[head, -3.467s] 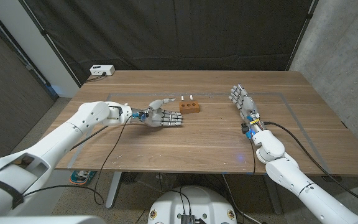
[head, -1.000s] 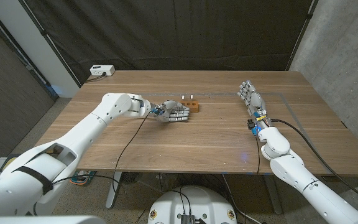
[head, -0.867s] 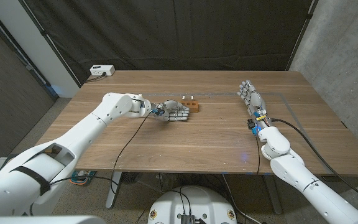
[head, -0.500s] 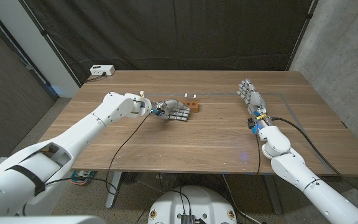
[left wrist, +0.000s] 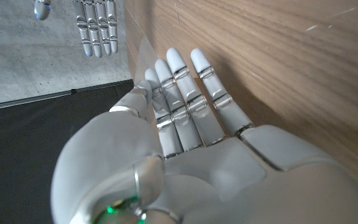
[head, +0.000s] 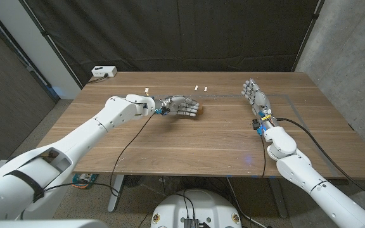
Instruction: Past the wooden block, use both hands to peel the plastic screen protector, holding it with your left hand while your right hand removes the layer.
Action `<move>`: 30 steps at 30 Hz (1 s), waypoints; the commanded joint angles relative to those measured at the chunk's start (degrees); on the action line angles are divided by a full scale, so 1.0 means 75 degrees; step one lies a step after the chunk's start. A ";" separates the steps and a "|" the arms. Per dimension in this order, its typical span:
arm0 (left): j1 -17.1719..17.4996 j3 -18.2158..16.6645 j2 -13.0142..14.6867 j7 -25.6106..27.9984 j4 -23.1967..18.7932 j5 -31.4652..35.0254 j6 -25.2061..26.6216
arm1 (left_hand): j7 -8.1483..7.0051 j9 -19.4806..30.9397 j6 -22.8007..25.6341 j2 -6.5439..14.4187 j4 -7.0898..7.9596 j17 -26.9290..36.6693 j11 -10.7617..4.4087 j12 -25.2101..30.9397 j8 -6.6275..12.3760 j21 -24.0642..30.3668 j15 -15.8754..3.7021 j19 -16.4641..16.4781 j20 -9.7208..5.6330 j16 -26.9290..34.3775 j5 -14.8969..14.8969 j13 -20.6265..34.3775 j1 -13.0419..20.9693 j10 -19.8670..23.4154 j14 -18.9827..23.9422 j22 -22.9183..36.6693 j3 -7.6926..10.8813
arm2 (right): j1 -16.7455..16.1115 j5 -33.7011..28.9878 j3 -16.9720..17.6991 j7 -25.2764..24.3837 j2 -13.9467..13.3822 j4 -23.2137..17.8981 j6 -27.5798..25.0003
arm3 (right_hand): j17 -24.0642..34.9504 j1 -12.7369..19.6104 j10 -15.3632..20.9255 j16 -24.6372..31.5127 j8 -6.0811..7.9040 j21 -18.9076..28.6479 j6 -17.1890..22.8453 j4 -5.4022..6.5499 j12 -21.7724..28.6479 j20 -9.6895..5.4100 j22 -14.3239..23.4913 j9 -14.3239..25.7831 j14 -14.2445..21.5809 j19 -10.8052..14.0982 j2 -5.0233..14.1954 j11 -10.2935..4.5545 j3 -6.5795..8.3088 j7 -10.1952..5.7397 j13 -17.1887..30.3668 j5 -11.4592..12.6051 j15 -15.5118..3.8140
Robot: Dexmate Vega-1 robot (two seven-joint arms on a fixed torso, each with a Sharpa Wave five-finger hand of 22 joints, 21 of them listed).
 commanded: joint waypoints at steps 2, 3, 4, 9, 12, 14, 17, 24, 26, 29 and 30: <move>0.0180 -0.0074 0.0160 -0.0058 -0.0279 0.0649 -0.1055 | -0.0016 0.0032 0.0497 0.0054 0.0023 0.0037 -0.0153 -0.0031 -0.0008 0.0077 -0.0235 0.0014 -0.0084 -0.0029 0.0042 0.0042 0.0017 0.0242 0.0080 0.0027 0.0040 | 0.0019 -0.0219 0.0030 -0.0178 -0.0083 -0.0224 -0.0101 | 0.0016 0.0234 0.0275 0.0073 0.0091 0.0025 0.0293 -0.0126 0.0117 0.0022 0.0027 0.0038 0.0322 0.0229 0.0004 0.0027 0.0103 -0.0027 0.0010 0.0028 0.0054; 0.0171 -0.0052 0.0208 -0.0019 -0.0333 0.0773 -0.1108 | -0.0015 0.0032 0.0498 0.0048 0.0024 0.0038 -0.0149 -0.0037 -0.0010 0.0076 -0.0230 0.0002 -0.0089 -0.0030 0.0041 0.0044 0.0014 0.0234 0.0081 0.0027 0.0039 | 0.0015 -0.0275 0.0035 -0.0223 -0.0089 -0.0251 -0.0099 | 0.0016 0.0283 0.0377 0.0099 0.0094 0.0036 0.0338 -0.0160 0.0148 0.0050 0.0027 0.0039 0.0438 0.0285 -0.0001 0.0033 0.0118 -0.0022 0.0010 0.0023 0.0066; 0.0138 0.0013 0.0309 0.0075 -0.0443 0.1043 -0.1188 | -0.0016 0.0032 0.0501 0.0043 0.0024 0.0040 -0.0149 -0.0038 -0.0012 0.0081 -0.0229 -0.0002 -0.0096 -0.0034 0.0039 0.0048 0.0014 0.0241 0.0079 0.0028 0.0040 | 0.0006 -0.0372 0.0045 -0.0296 -0.0122 -0.0326 -0.0125 | 0.0017 0.0342 0.0484 0.0119 0.0127 0.0057 0.0477 -0.0203 0.0176 0.0084 0.0027 0.0042 0.0575 0.0376 -0.0009 0.0049 0.0136 -0.0028 0.0011 0.0017 0.0103; 0.0074 0.0122 0.0487 0.0302 -0.0622 0.1664 -0.1331 | -0.0009 0.0034 0.0508 0.0023 0.0027 0.0050 -0.0142 -0.0071 -0.0029 0.0078 -0.0222 -0.0105 -0.0100 -0.0076 0.0035 0.0067 0.0012 0.0214 0.0001 0.0032 0.0046 | -0.0071 -0.0577 0.0088 -0.0538 -0.0382 -0.0833 -0.0688 | 0.0020 0.0517 0.0899 0.0175 0.0187 0.0120 0.0851 -0.0310 0.0283 0.0109 0.0034 0.0051 0.1039 0.0646 0.0000 0.0138 0.0200 -0.0061 0.0016 -0.0001 0.0158; 0.0065 0.0144 0.0549 0.0405 -0.0677 0.1937 -0.1411 | -0.0017 0.0035 0.0484 0.0024 0.0037 0.0058 -0.0137 -0.0086 -0.0048 0.0083 -0.0220 -0.0142 -0.0100 -0.0091 0.0033 0.0077 0.0006 0.0206 -0.0028 0.0035 0.0049 | -0.0103 -0.0662 0.0099 -0.0593 -0.0574 -0.1130 -0.1047 | 0.0035 0.0618 0.1060 0.0198 0.0189 0.0130 0.1022 -0.0338 0.0304 0.0313 0.0046 0.0055 0.1333 0.0720 0.0078 0.0116 0.0270 -0.0149 0.0019 -0.0005 0.0288; 0.0049 0.0164 0.0600 0.0446 -0.0719 0.2124 -0.1464 | -0.0015 0.0036 0.0479 0.0029 0.0044 0.0065 -0.0136 -0.0093 -0.0056 0.0086 -0.0219 -0.0167 -0.0095 -0.0096 0.0033 0.0083 0.0003 0.0206 -0.0039 0.0036 0.0051 | -0.0121 -0.0718 0.0108 -0.0627 -0.0657 -0.1270 -0.1187 | 0.0035 0.0665 0.1105 0.0204 0.0176 0.0133 0.1039 -0.0358 0.0308 0.0371 0.0051 0.0056 0.1428 0.0738 0.0096 0.0108 0.0298 -0.0159 0.0020 -0.0002 0.0269; -0.0012 0.0255 0.0700 0.0491 -0.0786 0.2536 -0.1600 | -0.0007 0.0037 0.0469 0.0031 0.0052 0.0073 -0.0141 -0.0118 -0.0070 0.0087 -0.0221 -0.0221 -0.0082 -0.0104 0.0033 0.0093 0.0000 0.0178 -0.0054 0.0039 0.0057 | -0.0122 -0.0791 0.0115 -0.0604 -0.0768 -0.1395 -0.1287 | 0.0036 0.0737 0.1170 0.0212 0.0164 0.0124 0.1065 -0.0389 0.0317 0.0453 0.0057 0.0057 0.1542 0.0729 0.0126 0.0098 0.0342 -0.0172 0.0021 0.0007 0.0287; -0.0168 0.0397 0.0752 0.0281 -0.0437 0.3404 -0.2666 | -0.0007 0.0041 0.0475 0.0037 0.0078 0.0093 -0.0112 -0.0155 -0.0092 0.0090 -0.0219 -0.0352 -0.0073 -0.0123 0.0035 0.0117 -0.0010 0.0164 -0.0096 0.0044 0.0066 | -0.0037 -0.1053 0.0110 -0.0527 -0.1119 -0.1701 -0.1700 | 0.0042 0.0839 0.1307 0.0245 0.0151 0.0124 0.1142 -0.0433 0.0337 0.0499 0.0070 0.0059 0.1817 0.0752 0.0136 0.0126 0.0401 -0.0174 0.0023 0.0010 0.0296; -0.0190 0.0423 0.0751 0.0318 -0.0339 0.3702 -0.3005 | -0.0013 0.0042 0.0475 0.0039 0.0081 0.0096 -0.0107 -0.0161 -0.0096 0.0087 -0.0223 -0.0387 -0.0063 -0.0130 0.0036 0.0122 -0.0010 0.0163 -0.0113 0.0045 0.0069 | -0.0002 -0.1132 0.0098 -0.0479 -0.1237 -0.1792 -0.1839 | 0.0043 0.0850 0.1315 0.0242 0.0146 0.0137 0.1145 -0.0438 0.0334 0.0466 0.0072 0.0060 0.1844 0.0789 0.0133 0.0125 0.0407 -0.0177 0.0024 0.0009 0.0287; -0.0240 0.0426 0.0726 0.0243 -0.0150 0.3983 -0.3465 | -0.0051 0.0043 0.0485 0.0040 0.0094 0.0106 -0.0112 -0.0177 -0.0103 0.0077 -0.0222 -0.0478 -0.0058 -0.0134 0.0038 0.0133 -0.0016 0.0160 -0.0124 0.0047 0.0071 | 0.0044 -0.1268 0.0068 -0.0504 -0.1331 -0.1915 -0.2032 | 0.0045 0.0890 0.1397 0.0239 0.0145 0.0142 0.1179 -0.0452 0.0353 0.0440 0.0076 0.0061 0.1914 0.0808 0.0144 0.0163 0.0432 -0.0171 0.0025 0.0012 0.0271; -0.0256 0.0415 0.0720 0.0197 -0.0110 0.4028 -0.3538 | -0.0059 0.0044 0.0491 0.0041 0.0099 0.0109 -0.0113 -0.0180 -0.0103 0.0076 -0.0222 -0.0500 -0.0055 -0.0134 0.0038 0.0136 -0.0019 0.0164 -0.0127 0.0048 0.0071 | 0.0057 -0.1304 0.0063 -0.0516 -0.1357 -0.1955 -0.2094 | 0.0046 0.0904 0.1405 0.0246 0.0147 0.0145 0.1198 -0.0456 0.0352 0.0436 0.0078 0.0061 0.1956 0.0818 0.0150 0.0162 0.0442 -0.0167 0.0026 0.0014 0.0265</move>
